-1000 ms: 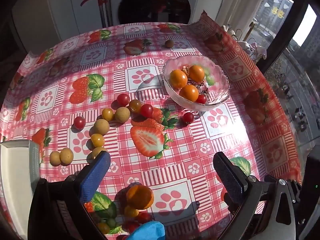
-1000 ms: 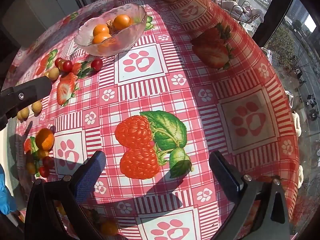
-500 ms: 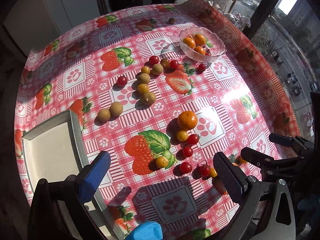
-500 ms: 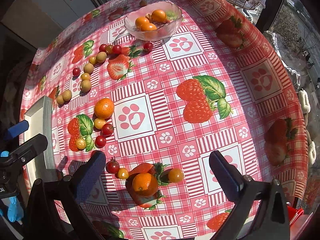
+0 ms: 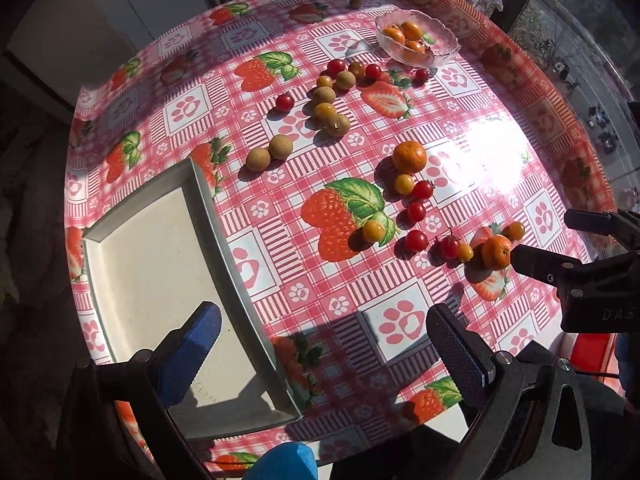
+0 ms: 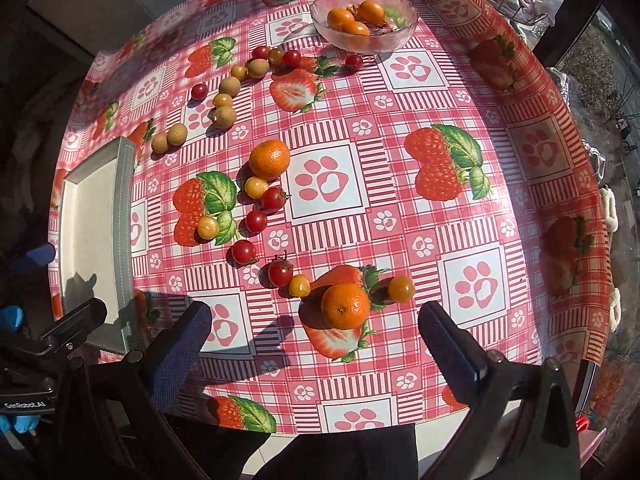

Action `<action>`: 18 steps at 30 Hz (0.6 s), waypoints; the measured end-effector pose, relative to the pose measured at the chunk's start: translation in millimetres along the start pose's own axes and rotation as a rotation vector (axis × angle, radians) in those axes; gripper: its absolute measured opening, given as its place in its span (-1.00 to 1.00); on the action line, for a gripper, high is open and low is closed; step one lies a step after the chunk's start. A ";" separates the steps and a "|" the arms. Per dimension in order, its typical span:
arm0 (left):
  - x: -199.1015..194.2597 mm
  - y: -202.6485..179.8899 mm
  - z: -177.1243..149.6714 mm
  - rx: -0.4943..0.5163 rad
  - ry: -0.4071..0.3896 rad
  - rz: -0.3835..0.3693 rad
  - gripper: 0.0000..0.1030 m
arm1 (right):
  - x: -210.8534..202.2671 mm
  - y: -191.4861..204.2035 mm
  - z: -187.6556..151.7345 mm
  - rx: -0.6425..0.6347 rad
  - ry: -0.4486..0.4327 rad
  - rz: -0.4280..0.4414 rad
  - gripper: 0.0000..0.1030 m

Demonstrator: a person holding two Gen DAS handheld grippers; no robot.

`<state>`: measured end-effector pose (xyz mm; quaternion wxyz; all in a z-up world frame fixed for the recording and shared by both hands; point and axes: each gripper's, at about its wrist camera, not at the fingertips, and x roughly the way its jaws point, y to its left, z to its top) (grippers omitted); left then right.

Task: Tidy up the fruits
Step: 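Move both grippers over the rows of fruit beside the white tray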

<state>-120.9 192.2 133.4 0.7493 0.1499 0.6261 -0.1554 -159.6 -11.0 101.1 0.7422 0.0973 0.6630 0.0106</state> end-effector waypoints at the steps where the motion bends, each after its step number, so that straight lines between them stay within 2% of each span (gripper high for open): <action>1: -3.9 -0.7 1.1 -0.004 -0.015 0.020 1.00 | -2.1 1.8 -0.2 -0.020 0.002 0.001 1.00; 6: -15.2 -1.4 7.3 -0.031 -0.049 0.051 1.00 | -11.6 8.0 7.6 -0.087 -0.024 -0.002 1.00; 12: -14.2 -3.5 10.3 -0.041 -0.039 0.067 1.00 | -16.8 5.1 20.6 -0.095 -0.045 0.040 1.00; 16: -12.4 -1.9 13.6 -0.057 -0.038 0.065 1.00 | -15.1 11.7 24.3 -0.133 -0.023 0.083 1.00; 18: -11.5 -1.5 14.3 -0.058 -0.035 0.069 1.00 | -12.1 17.1 23.3 -0.170 -0.010 0.064 1.00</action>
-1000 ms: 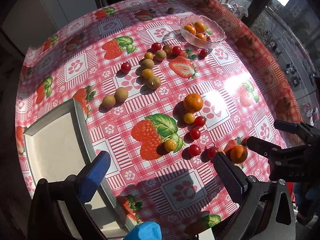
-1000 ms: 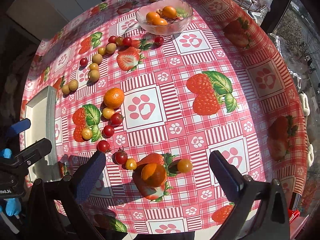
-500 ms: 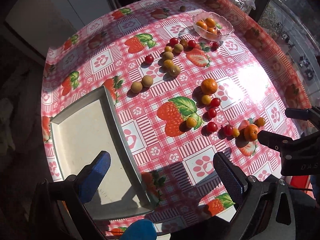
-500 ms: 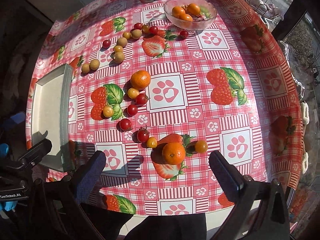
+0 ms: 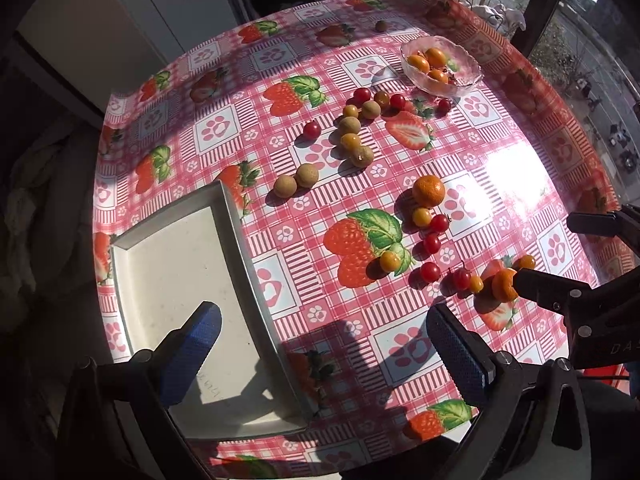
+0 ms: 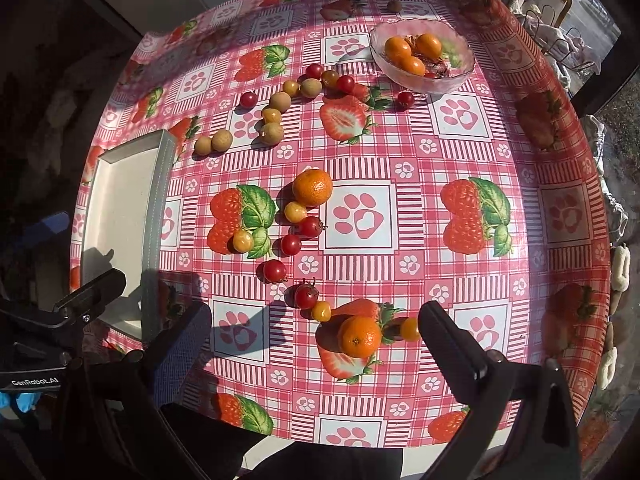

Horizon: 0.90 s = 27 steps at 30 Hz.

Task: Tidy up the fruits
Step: 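Move both grippers over the rows of fruit beside the white tray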

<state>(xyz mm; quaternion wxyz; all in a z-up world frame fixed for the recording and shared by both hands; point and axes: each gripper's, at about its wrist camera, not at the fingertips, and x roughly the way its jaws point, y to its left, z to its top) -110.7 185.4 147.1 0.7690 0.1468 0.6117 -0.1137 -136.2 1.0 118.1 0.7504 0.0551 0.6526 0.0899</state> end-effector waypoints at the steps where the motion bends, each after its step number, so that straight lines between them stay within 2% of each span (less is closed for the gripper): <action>1: 1.3 -0.1 0.5 0.001 0.005 0.004 1.00 | 1.0 2.2 0.8 -0.013 0.005 -0.008 1.00; 6: 5.2 1.6 1.6 -0.005 0.023 0.026 1.00 | 1.6 1.3 2.6 -0.028 0.013 -0.019 1.00; 16: 15.2 2.3 -2.8 -0.012 0.081 0.048 1.00 | 6.0 -21.3 -6.2 0.075 0.038 0.007 1.00; 21: 22.3 -1.4 -2.2 -0.014 0.098 0.038 1.00 | 7.9 -42.5 -21.0 0.149 0.049 -0.005 1.00; 27: 45.8 -6.1 2.2 -0.031 0.135 0.022 1.00 | 25.5 -55.5 -48.2 0.186 0.112 -0.014 1.00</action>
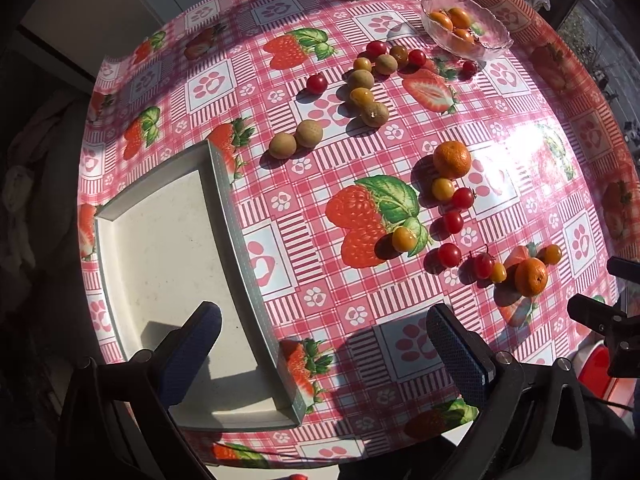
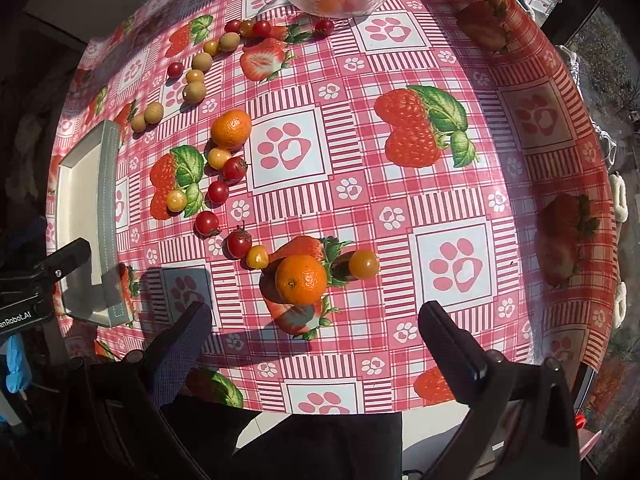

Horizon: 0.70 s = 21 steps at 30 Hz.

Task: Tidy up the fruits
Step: 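Move both grippers over the rows of fruit beside the white tray, then grasp a yellow cherry tomato with the left gripper while the right gripper grasps a mandarin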

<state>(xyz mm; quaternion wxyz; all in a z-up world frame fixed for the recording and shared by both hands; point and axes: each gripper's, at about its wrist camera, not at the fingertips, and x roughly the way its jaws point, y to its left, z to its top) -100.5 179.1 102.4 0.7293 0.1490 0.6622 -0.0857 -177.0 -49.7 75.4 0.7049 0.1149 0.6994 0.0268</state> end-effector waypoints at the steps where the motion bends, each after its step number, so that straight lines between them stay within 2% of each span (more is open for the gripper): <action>1: 4.3 -2.6 1.2 0.007 0.003 -0.001 1.00 | 4.2 -1.2 -4.0 0.002 0.010 -0.003 1.00; 9: 40.0 -20.3 14.6 0.039 -0.005 -0.003 1.00 | 34.4 5.4 -23.7 -0.013 0.059 -0.029 1.00; 17: 58.6 -25.0 23.2 0.043 -0.038 -0.015 1.00 | 50.8 11.7 -15.4 -0.042 0.052 -0.069 1.00; 18: 60.2 -26.2 24.0 0.046 -0.042 -0.016 0.98 | 52.6 12.8 -13.2 -0.046 0.050 -0.072 1.00; 20: 64.9 -29.0 27.1 0.052 -0.040 -0.024 0.80 | 56.3 16.1 -7.9 -0.058 0.047 -0.079 1.00; 21: 67.6 -31.5 28.3 0.055 -0.034 -0.023 0.80 | 59.0 20.3 -2.8 -0.064 0.048 -0.083 1.00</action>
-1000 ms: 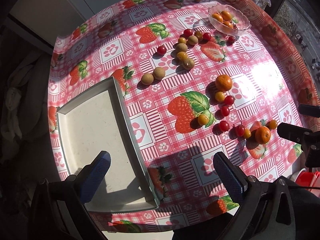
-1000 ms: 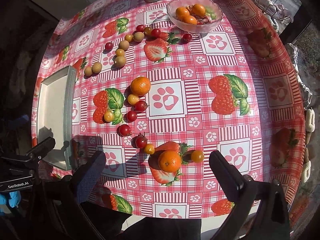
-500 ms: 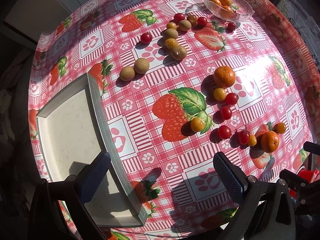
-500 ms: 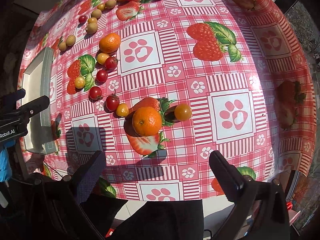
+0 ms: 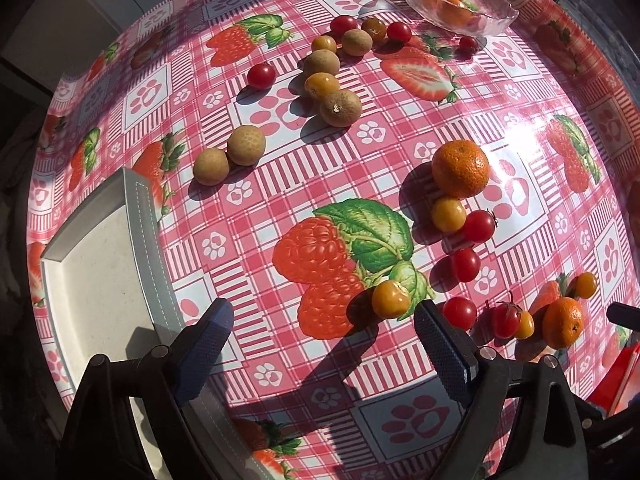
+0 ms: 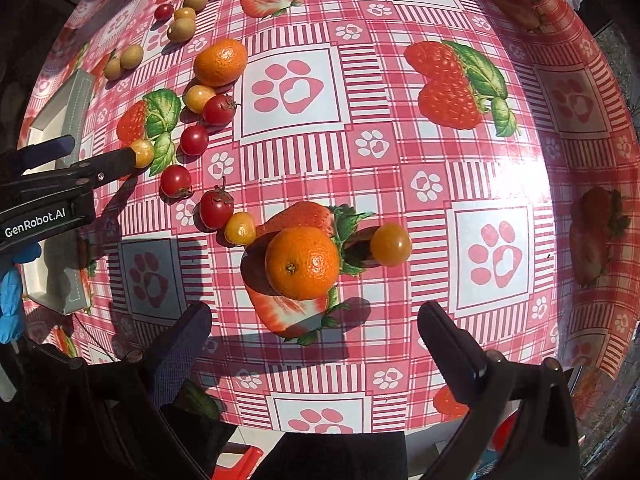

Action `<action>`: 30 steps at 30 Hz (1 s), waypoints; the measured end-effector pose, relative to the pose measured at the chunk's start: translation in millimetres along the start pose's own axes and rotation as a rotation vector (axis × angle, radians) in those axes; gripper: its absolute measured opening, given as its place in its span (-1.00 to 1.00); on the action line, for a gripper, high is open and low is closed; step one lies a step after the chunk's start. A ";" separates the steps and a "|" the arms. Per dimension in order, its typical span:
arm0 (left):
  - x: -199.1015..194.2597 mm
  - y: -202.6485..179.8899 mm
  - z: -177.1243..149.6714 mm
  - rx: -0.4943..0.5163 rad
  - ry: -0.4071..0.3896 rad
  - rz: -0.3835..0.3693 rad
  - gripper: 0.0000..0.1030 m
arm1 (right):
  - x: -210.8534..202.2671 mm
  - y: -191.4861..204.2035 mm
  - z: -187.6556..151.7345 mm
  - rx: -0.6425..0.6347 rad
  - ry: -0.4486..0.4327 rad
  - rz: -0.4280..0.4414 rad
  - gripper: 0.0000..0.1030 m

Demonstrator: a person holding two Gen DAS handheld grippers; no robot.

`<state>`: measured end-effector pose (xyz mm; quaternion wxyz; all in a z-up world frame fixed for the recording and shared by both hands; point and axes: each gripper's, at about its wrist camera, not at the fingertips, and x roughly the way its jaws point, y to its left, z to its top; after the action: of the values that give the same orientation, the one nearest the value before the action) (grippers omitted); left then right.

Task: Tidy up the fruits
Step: 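Grasp a yellow cherry tomato with the left gripper while the right gripper grasps a mandarin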

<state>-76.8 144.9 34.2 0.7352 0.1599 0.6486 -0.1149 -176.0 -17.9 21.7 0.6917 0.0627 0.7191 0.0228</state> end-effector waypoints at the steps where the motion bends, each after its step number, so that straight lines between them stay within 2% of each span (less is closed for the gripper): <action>1: 2.8 -1.5 1.3 0.001 0.001 0.000 0.80 | 1.8 1.4 1.9 -0.005 0.000 -0.002 0.99; 4: 9.8 -6.1 3.5 0.004 0.002 0.001 0.77 | 9.6 8.4 6.3 -0.022 0.004 -0.006 0.94; 5: 11.6 -8.0 3.6 0.006 0.005 0.002 0.58 | 11.5 10.1 7.3 -0.027 0.005 -0.009 0.82; 6: 13.8 -10.7 3.4 0.009 0.013 -0.001 0.47 | 15.8 15.6 9.5 -0.032 0.007 -0.011 0.62; 7: 18.4 -9.6 4.2 0.012 0.026 -0.006 0.36 | 18.7 17.9 10.9 -0.036 0.015 -0.008 0.54; 9: 19.2 -9.9 3.8 -0.001 0.016 -0.011 0.36 | 25.0 22.0 12.0 -0.034 0.028 -0.001 0.31; 10: 19.1 -9.5 3.8 -0.007 0.014 -0.018 0.30 | 27.8 23.0 11.9 -0.034 0.024 -0.008 0.30; 13: 19.0 -11.6 0.3 -0.014 0.009 -0.080 -0.22 | 25.3 26.1 13.2 -0.048 -0.001 -0.019 -0.19; 14: 18.2 -12.9 0.0 -0.009 0.006 -0.090 -0.37 | 24.4 25.7 14.0 -0.050 -0.008 -0.013 -0.22; 16: 17.1 -14.8 -1.2 0.007 0.005 -0.101 -0.50 | 20.7 19.8 16.3 -0.037 -0.015 0.013 -0.22; 20: 7.5 -14.8 -6.2 -0.022 0.005 -0.153 -0.53 | 10.7 12.3 15.2 -0.007 -0.036 0.046 -0.24; 22: -0.8 -6.5 -11.1 -0.046 -0.005 -0.187 -0.53 | 4.3 7.7 14.6 0.001 -0.051 0.070 -0.34; 23: -3.4 -1.6 -12.5 -0.055 -0.009 -0.198 -0.53 | 2.2 7.2 14.6 0.002 -0.055 0.079 -0.49; 30: -15.3 5.3 -25.5 -0.063 -0.024 -0.209 -0.53 | -4.6 -0.3 8.6 -0.002 -0.057 0.091 -0.49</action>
<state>-100.2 159.0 47.1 0.7317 0.0667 0.6561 -0.1725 -167.3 -19.1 25.8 0.7102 0.0953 0.6954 0.0532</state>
